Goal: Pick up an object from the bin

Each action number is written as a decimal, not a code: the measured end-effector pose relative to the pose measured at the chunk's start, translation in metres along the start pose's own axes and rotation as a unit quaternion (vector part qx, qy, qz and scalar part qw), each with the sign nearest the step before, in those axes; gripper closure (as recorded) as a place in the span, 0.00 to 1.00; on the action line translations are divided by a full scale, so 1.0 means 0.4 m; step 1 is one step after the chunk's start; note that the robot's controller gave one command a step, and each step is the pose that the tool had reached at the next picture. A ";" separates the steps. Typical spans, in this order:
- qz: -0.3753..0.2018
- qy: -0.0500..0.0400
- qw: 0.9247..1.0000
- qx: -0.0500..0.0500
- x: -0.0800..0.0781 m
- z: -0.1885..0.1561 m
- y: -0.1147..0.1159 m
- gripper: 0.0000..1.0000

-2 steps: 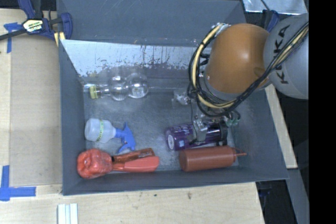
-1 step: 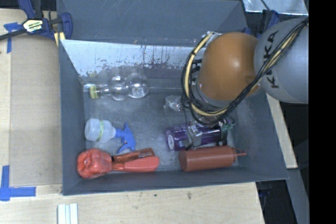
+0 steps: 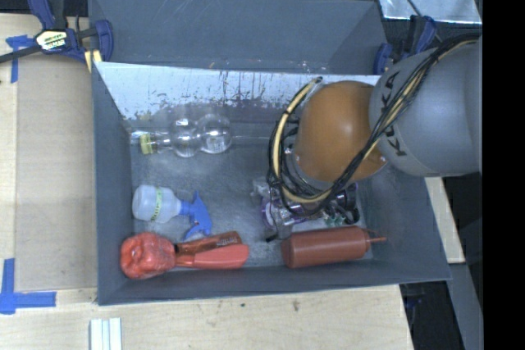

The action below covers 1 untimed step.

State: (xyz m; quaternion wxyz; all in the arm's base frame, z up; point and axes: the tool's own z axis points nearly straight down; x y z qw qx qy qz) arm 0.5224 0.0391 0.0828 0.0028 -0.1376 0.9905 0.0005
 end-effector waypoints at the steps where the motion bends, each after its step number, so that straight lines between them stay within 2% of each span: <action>1: 0.000 0.000 1.000 0.000 0.000 0.000 0.000 1.00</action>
Offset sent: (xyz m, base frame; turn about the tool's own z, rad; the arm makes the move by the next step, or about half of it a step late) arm 0.0405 0.0337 -0.0128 -0.3547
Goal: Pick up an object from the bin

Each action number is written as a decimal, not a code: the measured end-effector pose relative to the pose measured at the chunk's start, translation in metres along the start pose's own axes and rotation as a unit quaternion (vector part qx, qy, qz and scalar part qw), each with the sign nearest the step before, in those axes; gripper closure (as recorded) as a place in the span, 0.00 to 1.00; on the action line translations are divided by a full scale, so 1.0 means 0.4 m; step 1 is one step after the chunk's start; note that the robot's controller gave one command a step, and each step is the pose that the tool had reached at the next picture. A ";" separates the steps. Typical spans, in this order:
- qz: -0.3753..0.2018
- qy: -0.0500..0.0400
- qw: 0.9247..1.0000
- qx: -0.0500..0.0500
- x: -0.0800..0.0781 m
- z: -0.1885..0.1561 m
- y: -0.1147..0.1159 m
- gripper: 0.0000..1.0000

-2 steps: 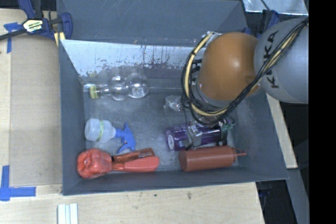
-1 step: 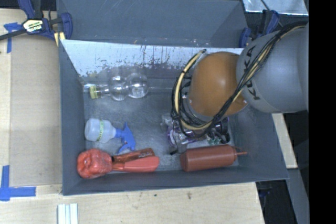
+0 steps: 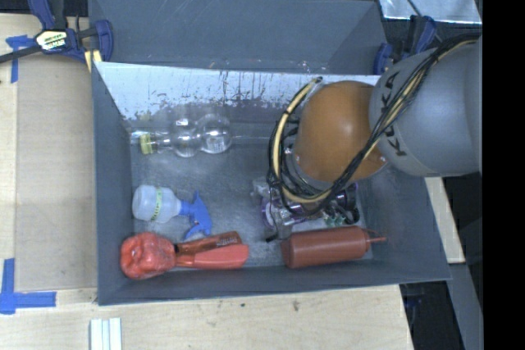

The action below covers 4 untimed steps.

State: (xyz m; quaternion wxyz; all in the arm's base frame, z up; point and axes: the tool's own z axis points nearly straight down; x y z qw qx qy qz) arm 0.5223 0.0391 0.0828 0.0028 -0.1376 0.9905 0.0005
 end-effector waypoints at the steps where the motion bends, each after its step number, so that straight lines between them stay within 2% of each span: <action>1: -0.099 0.003 0.995 0.001 -0.065 0.018 0.024 1.00; 2: -0.170 0.005 0.985 -0.002 -0.031 -0.105 -0.010 1.00; 3: -0.126 -0.005 0.992 0.002 -0.034 -0.147 -0.070 1.00; 4: -0.115 0.002 0.993 -0.001 -0.016 -0.011 -0.103 1.00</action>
Offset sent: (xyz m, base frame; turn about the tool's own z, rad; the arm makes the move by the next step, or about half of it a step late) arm -0.0129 -0.0515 0.1546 -0.2445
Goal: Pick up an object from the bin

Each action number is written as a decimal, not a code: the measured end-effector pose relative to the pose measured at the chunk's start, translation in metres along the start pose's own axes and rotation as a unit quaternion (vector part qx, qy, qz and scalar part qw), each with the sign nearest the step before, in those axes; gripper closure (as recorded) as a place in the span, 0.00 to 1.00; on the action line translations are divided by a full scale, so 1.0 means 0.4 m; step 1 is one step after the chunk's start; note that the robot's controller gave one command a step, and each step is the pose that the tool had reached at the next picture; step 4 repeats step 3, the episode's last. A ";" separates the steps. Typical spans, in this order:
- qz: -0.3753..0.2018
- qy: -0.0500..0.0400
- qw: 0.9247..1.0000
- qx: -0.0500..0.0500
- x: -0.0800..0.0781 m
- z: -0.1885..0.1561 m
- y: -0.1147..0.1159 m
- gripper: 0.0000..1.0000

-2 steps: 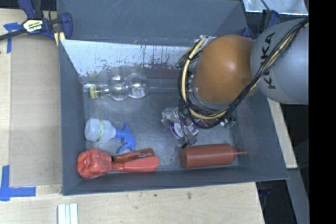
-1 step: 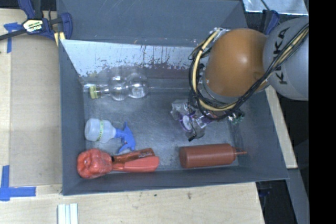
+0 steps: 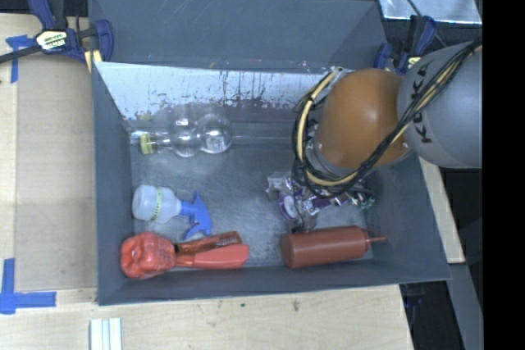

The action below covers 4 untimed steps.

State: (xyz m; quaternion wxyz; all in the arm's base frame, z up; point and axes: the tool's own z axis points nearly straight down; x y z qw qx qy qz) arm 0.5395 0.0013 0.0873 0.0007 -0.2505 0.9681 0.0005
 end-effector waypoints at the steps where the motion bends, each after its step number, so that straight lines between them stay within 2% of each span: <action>1: -0.002 0.003 1.000 -0.001 -0.028 -0.132 0.024 1.00; 2: -0.001 -0.007 1.000 0.004 -0.080 -0.158 0.041 1.00; 3: 0.006 -0.001 1.000 0.000 -0.127 -0.182 0.018 1.00; 4: 0.006 -0.001 1.000 0.000 -0.127 -0.182 0.018 1.00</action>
Offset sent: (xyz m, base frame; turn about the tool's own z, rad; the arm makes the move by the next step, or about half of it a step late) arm 0.0255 0.0492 -0.0090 -0.0011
